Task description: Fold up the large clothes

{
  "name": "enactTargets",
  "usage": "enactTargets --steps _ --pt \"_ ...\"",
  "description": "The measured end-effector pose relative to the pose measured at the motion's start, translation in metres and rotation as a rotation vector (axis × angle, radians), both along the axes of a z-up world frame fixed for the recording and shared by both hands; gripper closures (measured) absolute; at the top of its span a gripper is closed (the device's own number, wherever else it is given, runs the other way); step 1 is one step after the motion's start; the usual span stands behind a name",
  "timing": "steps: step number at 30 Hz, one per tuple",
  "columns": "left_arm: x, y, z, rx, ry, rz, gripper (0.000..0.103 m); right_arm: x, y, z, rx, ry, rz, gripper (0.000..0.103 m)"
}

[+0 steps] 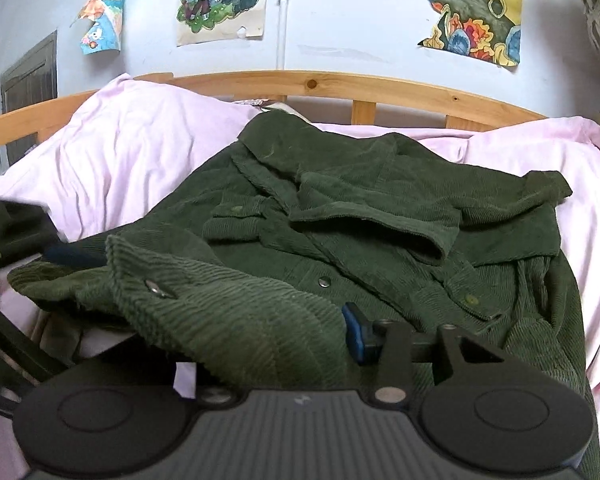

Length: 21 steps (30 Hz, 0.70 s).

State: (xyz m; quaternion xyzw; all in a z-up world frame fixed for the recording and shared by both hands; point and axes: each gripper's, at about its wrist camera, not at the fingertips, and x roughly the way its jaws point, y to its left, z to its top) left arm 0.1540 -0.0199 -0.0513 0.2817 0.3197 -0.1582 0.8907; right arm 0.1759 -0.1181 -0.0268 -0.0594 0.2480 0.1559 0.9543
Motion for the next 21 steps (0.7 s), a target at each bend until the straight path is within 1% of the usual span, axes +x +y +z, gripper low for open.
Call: enactTargets --steps 2,4,6,7,8,9,10,11,13,16,18,21 --pt "0.008 0.001 -0.015 0.085 0.009 0.046 0.028 0.000 0.001 0.001 -0.002 -0.004 0.000 0.058" --pt "0.015 0.006 -0.022 0.134 0.000 0.102 0.036 -0.003 0.002 0.001 -0.010 -0.011 0.002 0.058" --pt "0.022 0.014 -0.020 0.133 -0.004 0.173 0.066 -0.008 0.005 -0.001 -0.028 -0.010 0.009 0.057" --pt "0.024 0.017 -0.016 0.118 -0.001 0.201 0.070 -0.011 0.007 -0.003 -0.041 -0.004 0.013 0.054" --pt "0.025 0.022 -0.012 0.085 -0.001 0.219 0.080 -0.014 0.009 -0.005 -0.056 0.003 0.015 0.048" --pt "0.026 0.028 -0.006 0.039 -0.007 0.233 0.092 -0.018 0.011 -0.008 -0.074 0.011 0.020 0.044" --pt "0.025 0.032 0.002 -0.005 -0.029 0.249 0.093 -0.023 0.016 -0.011 -0.107 0.025 0.032 0.034" --pt "0.025 0.035 0.010 -0.027 -0.059 0.263 0.095 -0.028 0.020 -0.015 -0.148 0.027 0.043 0.021" --pt "0.024 0.041 0.025 -0.089 -0.121 0.275 0.096 -0.040 0.032 -0.024 -0.271 0.010 0.058 0.012" --pt "0.021 0.043 0.041 -0.167 -0.171 0.286 0.096 -0.044 0.049 -0.043 -0.481 -0.005 0.040 0.010" --pt "0.022 0.044 0.046 -0.187 -0.183 0.284 0.096 -0.041 0.051 -0.051 -0.551 -0.010 0.009 0.009" --pt "0.022 0.045 0.046 -0.203 -0.180 0.286 0.096 -0.034 0.041 -0.054 -0.614 0.000 -0.070 0.009"
